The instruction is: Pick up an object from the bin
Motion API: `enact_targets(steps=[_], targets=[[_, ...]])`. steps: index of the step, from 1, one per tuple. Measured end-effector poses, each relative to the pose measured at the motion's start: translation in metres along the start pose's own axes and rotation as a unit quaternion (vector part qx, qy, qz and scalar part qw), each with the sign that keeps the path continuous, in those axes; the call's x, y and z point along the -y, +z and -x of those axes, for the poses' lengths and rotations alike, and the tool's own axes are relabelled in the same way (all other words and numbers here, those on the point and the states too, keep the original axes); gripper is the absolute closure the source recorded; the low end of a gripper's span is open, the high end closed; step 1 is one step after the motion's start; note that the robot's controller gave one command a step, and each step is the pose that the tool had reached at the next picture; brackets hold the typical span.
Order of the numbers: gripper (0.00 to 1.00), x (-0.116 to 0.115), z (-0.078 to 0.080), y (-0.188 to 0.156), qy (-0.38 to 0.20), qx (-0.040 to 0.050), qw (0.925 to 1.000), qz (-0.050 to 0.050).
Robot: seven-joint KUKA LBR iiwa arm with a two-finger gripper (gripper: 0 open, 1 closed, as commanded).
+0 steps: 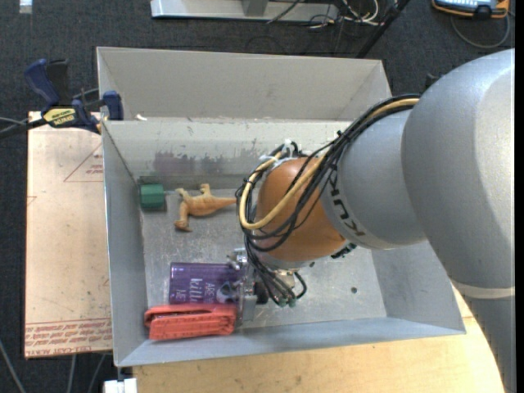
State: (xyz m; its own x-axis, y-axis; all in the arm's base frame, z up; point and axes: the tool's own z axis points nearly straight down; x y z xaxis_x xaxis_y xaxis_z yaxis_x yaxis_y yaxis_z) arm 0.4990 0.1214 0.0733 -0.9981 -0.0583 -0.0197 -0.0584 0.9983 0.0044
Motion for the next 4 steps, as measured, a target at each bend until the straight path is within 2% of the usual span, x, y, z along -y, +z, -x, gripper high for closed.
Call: enact_targets(steps=[2, 3, 4], targets=[[1.00, 0.000, 0.000, -0.002, 0.001, -0.0003, 1.0000, 0.000], [1.00, -0.012, 0.014, -0.035, -0.007, 0.0005, 1.0000, -0.006], [1.00, -0.031, -0.001, -0.131, 0.007, -0.0006, 1.0000, 0.000]])
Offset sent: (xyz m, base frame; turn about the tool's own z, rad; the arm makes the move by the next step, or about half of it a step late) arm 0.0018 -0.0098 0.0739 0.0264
